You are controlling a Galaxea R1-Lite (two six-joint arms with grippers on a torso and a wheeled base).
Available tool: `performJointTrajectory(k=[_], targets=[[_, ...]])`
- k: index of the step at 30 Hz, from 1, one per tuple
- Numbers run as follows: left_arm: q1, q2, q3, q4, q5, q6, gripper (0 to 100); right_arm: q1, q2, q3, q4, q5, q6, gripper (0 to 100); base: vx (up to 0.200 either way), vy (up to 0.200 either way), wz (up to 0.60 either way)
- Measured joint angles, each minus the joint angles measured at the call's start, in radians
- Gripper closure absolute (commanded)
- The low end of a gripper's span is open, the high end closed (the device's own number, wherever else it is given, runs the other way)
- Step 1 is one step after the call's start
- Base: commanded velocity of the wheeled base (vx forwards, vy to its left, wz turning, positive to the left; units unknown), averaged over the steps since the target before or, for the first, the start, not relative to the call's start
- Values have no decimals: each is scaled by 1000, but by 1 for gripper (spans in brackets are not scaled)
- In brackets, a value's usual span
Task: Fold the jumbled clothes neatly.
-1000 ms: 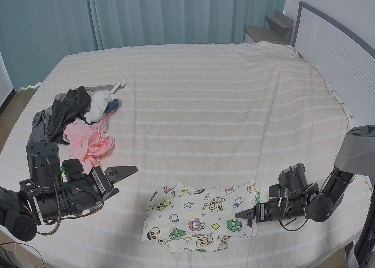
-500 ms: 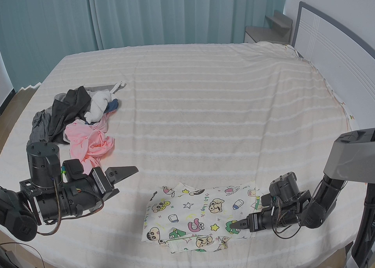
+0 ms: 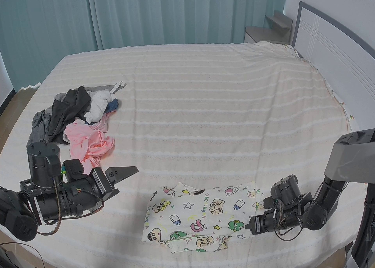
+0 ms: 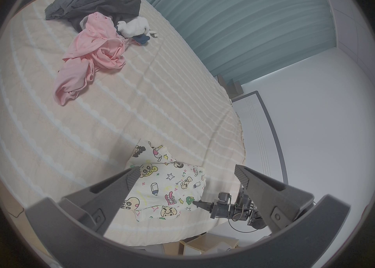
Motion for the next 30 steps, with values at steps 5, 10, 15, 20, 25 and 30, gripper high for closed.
performJointTrajectory(k=[5, 10, 15, 20, 25, 30], targets=[[1, 0, 0, 0, 0, 0, 0, -15, -27, 30, 0, -2, -18, 100, 0, 0, 0], [1, 0, 0, 0, -1, 0, 0, -41, -59, 64, 1, -1, -66, 100, 0, 0, 0], [1, 0, 0, 1, 0, 0, 0, -72, -73, 117, 3, 1, -137, 100, 0, 0, 0], [1, 1, 0, 2, -1, 0, 0, -91, -73, 140, 2, 2, -173, 100, 0, 0, 0], [1, 1, 0, 2, -1, 0, 0, -98, -72, 139, 2, 1, -175, 0, 0, 0, 0], [1, 6, 0, 2, -2, 0, 0, -100, -72, 140, 2, -2, -173, 0, 0, 0, 0]])
